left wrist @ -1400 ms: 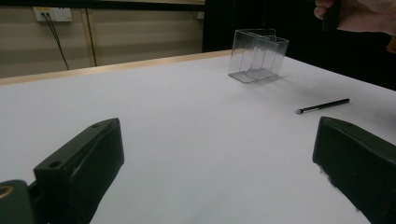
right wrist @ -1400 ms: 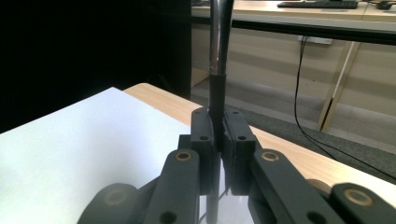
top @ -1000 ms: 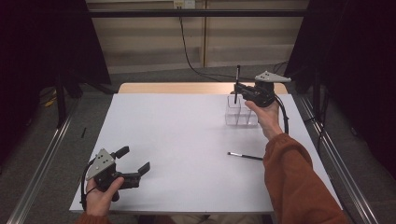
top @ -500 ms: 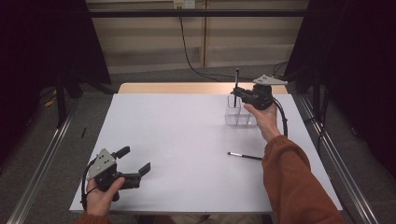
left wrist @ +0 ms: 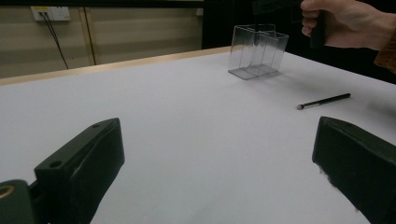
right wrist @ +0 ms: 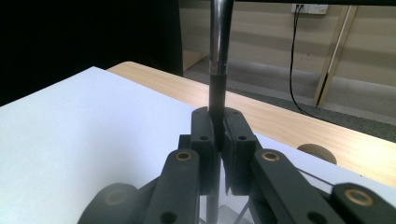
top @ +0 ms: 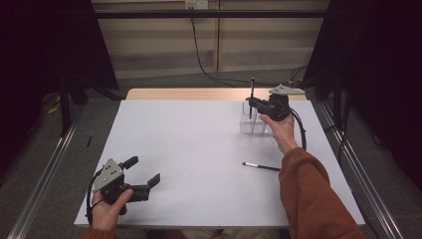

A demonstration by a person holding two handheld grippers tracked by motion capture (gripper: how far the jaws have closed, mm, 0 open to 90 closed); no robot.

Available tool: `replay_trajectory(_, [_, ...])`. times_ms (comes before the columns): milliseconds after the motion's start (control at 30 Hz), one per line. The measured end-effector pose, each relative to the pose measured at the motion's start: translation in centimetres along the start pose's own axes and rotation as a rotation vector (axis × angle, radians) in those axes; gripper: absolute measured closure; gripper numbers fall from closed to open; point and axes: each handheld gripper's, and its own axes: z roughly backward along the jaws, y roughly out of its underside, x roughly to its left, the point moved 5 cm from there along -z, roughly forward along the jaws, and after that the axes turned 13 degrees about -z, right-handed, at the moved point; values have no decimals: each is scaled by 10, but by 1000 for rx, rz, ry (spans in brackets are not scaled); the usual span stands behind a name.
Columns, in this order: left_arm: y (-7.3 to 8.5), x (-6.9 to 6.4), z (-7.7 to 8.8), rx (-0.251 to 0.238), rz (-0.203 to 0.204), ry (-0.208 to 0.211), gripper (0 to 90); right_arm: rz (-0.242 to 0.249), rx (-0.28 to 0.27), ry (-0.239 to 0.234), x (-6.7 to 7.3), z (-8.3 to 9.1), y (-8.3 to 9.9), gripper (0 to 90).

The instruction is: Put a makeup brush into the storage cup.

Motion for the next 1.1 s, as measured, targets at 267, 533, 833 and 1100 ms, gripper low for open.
replay_trajectory(267, [0, 1, 0, -2, 0, -4, 22, -2, 15, -3, 1, -5, 6, 838])
replay_trajectory(533, [0, 3, 1, -3, 4, -6, 22, -19, 30, 7, -4, -6, 15, 838])
replay_trajectory(833, [1, 3, 1, 2, -1, -4, 22, -28, 31, 6, -6, -6, 19, 836])
replay_trajectory(1100, [2, 3, 1, 10, -4, -6, 22, -41, 41, -6, -7, -5, 20, 811])
